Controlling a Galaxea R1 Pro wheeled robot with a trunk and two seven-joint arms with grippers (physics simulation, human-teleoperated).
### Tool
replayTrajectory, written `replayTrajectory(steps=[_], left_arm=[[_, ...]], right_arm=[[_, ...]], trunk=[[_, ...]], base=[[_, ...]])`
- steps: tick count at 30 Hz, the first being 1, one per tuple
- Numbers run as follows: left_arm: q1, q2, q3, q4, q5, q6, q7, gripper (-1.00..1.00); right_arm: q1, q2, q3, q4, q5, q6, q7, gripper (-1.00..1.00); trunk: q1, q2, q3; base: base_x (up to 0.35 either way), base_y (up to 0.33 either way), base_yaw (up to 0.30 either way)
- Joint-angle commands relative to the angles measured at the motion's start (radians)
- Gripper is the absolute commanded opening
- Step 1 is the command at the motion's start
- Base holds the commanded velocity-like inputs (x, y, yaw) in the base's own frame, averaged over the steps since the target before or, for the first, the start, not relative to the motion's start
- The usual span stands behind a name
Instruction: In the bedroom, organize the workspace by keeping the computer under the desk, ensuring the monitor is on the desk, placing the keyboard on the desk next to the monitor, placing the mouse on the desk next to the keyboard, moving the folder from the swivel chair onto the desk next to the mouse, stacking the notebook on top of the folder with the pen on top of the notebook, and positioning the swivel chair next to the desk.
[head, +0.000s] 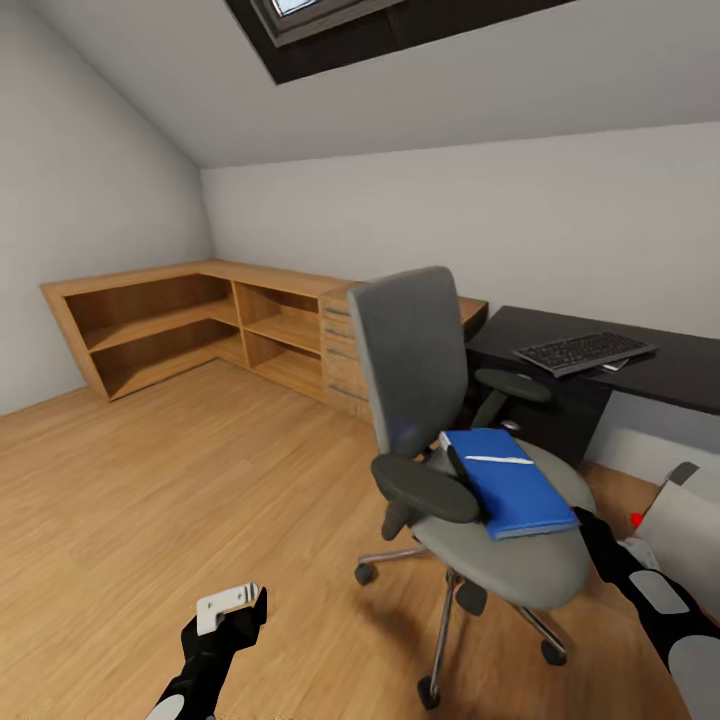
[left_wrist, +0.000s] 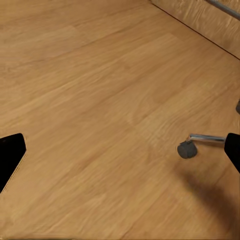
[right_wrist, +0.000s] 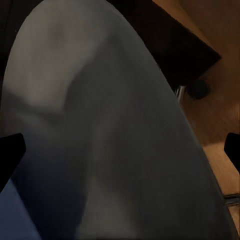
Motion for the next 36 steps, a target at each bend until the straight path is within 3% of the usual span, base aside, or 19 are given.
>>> replayTrajectory(steps=[1,20,30,36], left_arm=[[0.000,0.000,-0.001,-0.002,0.010,0.004,0.006,1.00],[0.000,0.000,-0.004,-0.002,0.009,0.004,0.006,1.00],[0.000,0.000,-0.004,0.000,0.008,0.004,0.004,1.00],[0.000,-0.001,-0.004,0.000,-0.015,0.004,0.004,1.00]], right_arm=[[0.000,0.000,-0.005,0.000,-0.007,0.007,0.004,1.00],[0.000,0.002,-0.005,0.000,-0.007,0.008,0.003,1.00],[0.000,0.004,-0.005,0.000,-0.007,0.007,0.004,1.00],[0.000,0.005,-0.005,0.000,-0.007,0.007,0.005,1.00]], trunk=[[0.000,0.000,-0.001],[0.000,0.000,-0.001],[0.000,0.000,-0.001],[0.000,0.000,-0.001]], base=[[0.000,0.000,0.252],[0.004,0.000,0.253],[0.209,0.000,0.253],[0.115,0.000,0.217]])
